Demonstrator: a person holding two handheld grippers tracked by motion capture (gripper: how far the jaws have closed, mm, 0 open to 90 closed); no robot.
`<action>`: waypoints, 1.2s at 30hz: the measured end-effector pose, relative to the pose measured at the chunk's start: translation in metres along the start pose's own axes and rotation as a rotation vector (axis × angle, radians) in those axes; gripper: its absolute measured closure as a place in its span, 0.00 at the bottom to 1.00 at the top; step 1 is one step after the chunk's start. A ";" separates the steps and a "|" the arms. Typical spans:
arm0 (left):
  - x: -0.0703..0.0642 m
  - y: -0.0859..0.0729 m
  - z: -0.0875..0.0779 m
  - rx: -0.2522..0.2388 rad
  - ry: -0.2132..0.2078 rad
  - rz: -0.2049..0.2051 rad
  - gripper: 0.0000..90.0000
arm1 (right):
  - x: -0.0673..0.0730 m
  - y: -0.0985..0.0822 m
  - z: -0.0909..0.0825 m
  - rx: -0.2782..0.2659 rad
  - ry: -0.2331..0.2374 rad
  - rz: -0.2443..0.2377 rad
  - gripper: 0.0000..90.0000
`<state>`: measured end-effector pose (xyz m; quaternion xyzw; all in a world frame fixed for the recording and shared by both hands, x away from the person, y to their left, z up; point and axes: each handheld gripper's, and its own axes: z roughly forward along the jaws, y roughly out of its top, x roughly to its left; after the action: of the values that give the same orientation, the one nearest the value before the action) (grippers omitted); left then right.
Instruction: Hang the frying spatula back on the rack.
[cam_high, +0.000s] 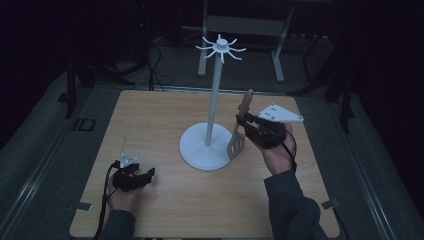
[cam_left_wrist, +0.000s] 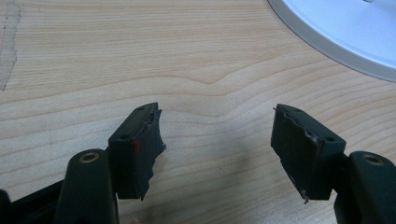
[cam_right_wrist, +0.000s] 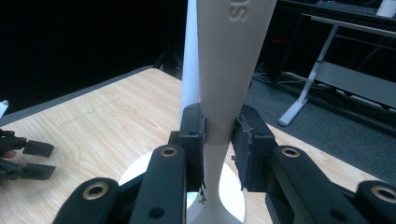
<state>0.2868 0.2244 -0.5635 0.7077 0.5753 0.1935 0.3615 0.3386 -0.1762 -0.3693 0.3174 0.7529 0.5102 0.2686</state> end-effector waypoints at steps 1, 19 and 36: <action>0.000 0.000 0.000 0.000 0.000 0.000 0.37 | 0.000 0.001 0.001 0.004 -0.003 -0.003 0.83; 0.000 0.000 -0.001 -0.004 0.002 -0.003 0.37 | -0.001 0.022 0.008 0.010 -0.008 -0.027 0.83; 0.001 0.000 -0.001 -0.005 0.004 -0.009 0.37 | -0.008 0.040 0.011 0.010 0.025 0.031 0.83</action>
<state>0.2859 0.2258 -0.5629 0.7039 0.5788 0.1947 0.3629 0.3598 -0.1648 -0.3346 0.3238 0.7537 0.5144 0.2498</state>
